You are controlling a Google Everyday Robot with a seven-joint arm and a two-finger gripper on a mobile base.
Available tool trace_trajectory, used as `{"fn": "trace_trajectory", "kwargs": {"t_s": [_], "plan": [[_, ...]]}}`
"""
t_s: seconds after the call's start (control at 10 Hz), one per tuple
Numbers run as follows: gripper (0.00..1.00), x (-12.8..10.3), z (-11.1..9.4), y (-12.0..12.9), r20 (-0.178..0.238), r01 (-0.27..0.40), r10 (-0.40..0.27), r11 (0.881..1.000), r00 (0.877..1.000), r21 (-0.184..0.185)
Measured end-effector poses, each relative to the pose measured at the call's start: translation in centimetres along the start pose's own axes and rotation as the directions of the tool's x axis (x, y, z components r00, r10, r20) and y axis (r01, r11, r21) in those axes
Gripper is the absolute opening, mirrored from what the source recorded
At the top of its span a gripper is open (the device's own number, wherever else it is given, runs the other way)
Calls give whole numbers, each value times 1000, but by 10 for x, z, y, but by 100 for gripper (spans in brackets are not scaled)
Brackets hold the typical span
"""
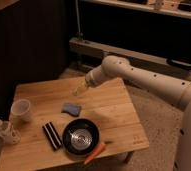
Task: Place the white sponge in the ceramic cup
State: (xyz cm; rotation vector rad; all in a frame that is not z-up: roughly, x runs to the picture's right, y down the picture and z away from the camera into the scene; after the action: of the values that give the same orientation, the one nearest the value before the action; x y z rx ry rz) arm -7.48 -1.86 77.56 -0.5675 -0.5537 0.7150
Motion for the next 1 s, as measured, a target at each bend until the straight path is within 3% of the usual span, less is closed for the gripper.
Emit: {"fn": "trace_trajectory", "kwargs": {"t_s": [0.4, 0.8, 1.0], "plan": [[80, 12, 9, 14, -12, 55, -55, 998, 998, -13], [80, 23, 47, 26, -60, 128, -131, 990, 990, -50], [80, 22, 67, 32, -99, 156, -160, 987, 982, -49]]}}
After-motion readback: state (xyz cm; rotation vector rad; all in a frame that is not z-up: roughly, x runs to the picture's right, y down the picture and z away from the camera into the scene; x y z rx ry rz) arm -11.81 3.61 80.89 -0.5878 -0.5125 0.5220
